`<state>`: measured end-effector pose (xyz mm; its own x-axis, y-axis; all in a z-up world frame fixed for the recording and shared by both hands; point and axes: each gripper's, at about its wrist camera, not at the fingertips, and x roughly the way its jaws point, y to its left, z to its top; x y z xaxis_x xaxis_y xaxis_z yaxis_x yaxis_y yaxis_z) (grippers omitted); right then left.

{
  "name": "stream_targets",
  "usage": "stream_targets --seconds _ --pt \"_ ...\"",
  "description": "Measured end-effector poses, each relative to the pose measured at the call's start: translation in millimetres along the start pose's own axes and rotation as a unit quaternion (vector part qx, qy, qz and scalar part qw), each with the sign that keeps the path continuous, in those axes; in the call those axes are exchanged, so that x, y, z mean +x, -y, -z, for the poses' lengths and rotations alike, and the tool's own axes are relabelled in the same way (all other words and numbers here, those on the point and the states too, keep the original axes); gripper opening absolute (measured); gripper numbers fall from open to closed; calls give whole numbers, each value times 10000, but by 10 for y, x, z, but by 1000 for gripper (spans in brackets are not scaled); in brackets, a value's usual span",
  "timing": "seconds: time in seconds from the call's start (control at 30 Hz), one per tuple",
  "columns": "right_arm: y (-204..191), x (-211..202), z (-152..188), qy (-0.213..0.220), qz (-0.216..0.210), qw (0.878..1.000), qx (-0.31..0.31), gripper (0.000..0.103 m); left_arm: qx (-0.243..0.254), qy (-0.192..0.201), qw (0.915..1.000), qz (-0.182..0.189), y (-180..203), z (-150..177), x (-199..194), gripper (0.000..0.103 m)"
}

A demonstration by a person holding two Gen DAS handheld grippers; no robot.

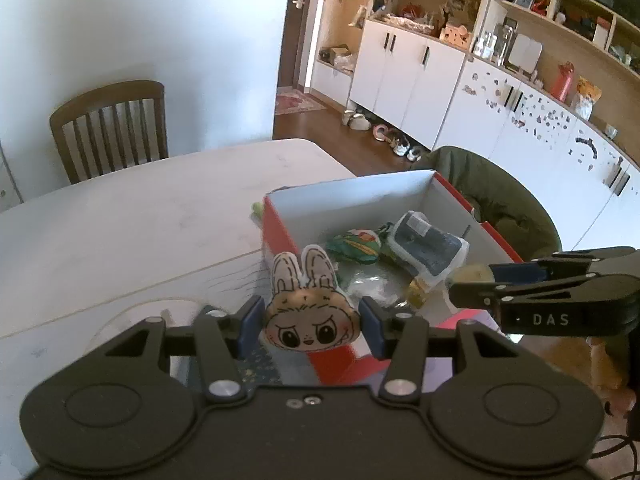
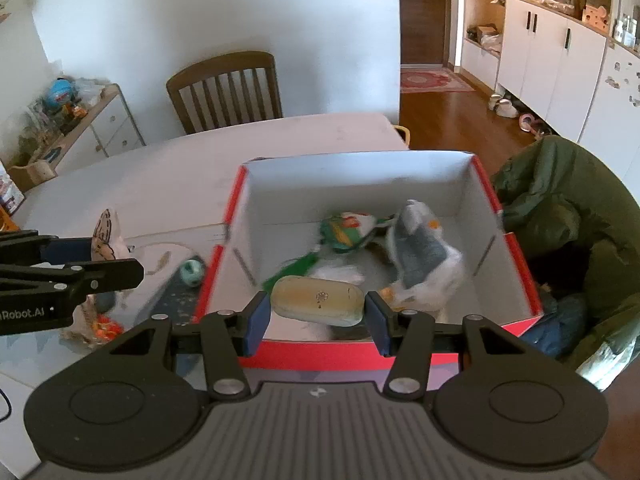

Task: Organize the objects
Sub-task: 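Carry the beige bar and bunny keychain with both grippers into the shoebox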

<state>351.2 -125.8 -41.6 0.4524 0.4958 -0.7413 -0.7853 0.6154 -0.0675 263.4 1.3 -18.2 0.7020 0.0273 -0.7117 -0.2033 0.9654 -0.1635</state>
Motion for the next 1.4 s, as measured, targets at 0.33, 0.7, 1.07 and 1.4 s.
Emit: stream_targets --seconds 0.33,0.7,1.07,1.4 --pt "454 211 -30 -215 -31 9996 -164 51 224 -256 9994 -73 347 -252 449 50" --pt "698 585 -39 -505 -126 9974 -493 51 430 -701 9963 -268 626 -494 1068 50" --pt "759 928 -85 -882 -178 9939 -632 51 460 -1334 9890 -451 685 -559 1675 50" --pt "878 1198 -70 -1127 -27 9914 -660 51 590 -1731 9818 -512 754 -513 1989 50"
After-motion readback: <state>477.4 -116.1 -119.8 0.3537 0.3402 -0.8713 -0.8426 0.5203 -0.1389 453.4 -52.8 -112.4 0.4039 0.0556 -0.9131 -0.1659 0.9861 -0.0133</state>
